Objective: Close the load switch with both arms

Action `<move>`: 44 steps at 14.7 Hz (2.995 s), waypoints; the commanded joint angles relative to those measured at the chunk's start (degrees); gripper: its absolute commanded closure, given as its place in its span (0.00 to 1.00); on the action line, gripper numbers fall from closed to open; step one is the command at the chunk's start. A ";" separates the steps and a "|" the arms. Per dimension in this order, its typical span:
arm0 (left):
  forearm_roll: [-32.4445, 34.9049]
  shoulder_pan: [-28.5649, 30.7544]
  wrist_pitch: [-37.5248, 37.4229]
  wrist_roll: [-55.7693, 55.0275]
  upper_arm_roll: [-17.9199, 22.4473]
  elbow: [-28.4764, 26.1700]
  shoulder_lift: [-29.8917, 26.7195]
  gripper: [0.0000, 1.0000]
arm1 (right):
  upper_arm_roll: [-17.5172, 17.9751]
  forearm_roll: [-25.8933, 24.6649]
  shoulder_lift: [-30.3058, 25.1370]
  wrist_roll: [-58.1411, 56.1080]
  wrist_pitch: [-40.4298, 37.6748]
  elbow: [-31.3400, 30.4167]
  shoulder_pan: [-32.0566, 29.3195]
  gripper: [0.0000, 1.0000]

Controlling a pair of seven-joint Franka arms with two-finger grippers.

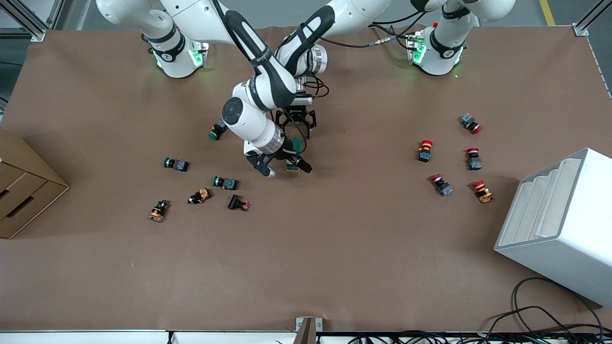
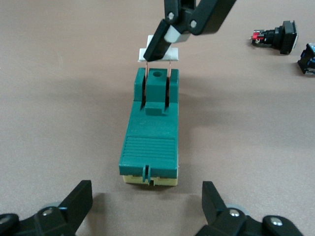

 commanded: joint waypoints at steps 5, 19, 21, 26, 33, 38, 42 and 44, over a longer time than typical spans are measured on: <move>1.40 -0.61 -0.82 -0.76 0.30 0.41 0.54 0.01 | 0.27 0.08 5.08 -1.30 0.44 5.48 -1.90 0.00; 1.40 -0.52 -0.82 -0.76 0.30 0.41 0.28 0.01 | -7.79 -12.37 -0.97 -2.88 -17.00 6.89 -5.42 0.00; 1.40 -0.52 -0.82 -0.67 0.30 0.41 0.28 0.01 | -12.10 -18.53 -4.13 -7.87 -24.57 6.89 -5.50 0.00; 1.40 -0.52 -0.82 -0.67 0.30 0.41 0.28 0.01 | -26.33 -20.22 -10.38 -28.25 -46.18 8.11 -5.59 0.00; 0.26 0.18 -0.82 4.51 0.12 0.85 -1.48 0.01 | -34.97 -34.62 -10.65 -43.91 -72.83 25.15 -11.02 0.00; -6.14 0.80 -0.74 9.68 0.12 5.06 -2.71 0.01 | -34.97 -41.05 -10.48 -50.44 -78.47 33.16 -16.40 0.00; -16.41 3.34 -0.74 20.48 0.12 11.55 -4.20 0.01 | -35.23 -40.88 -10.56 -50.70 -79.01 36.16 -19.03 0.00; -23.70 5.44 -0.65 27.60 0.03 14.46 -6.92 0.01 | -34.97 -40.53 -10.65 -50.70 -79.10 36.95 -20.53 0.00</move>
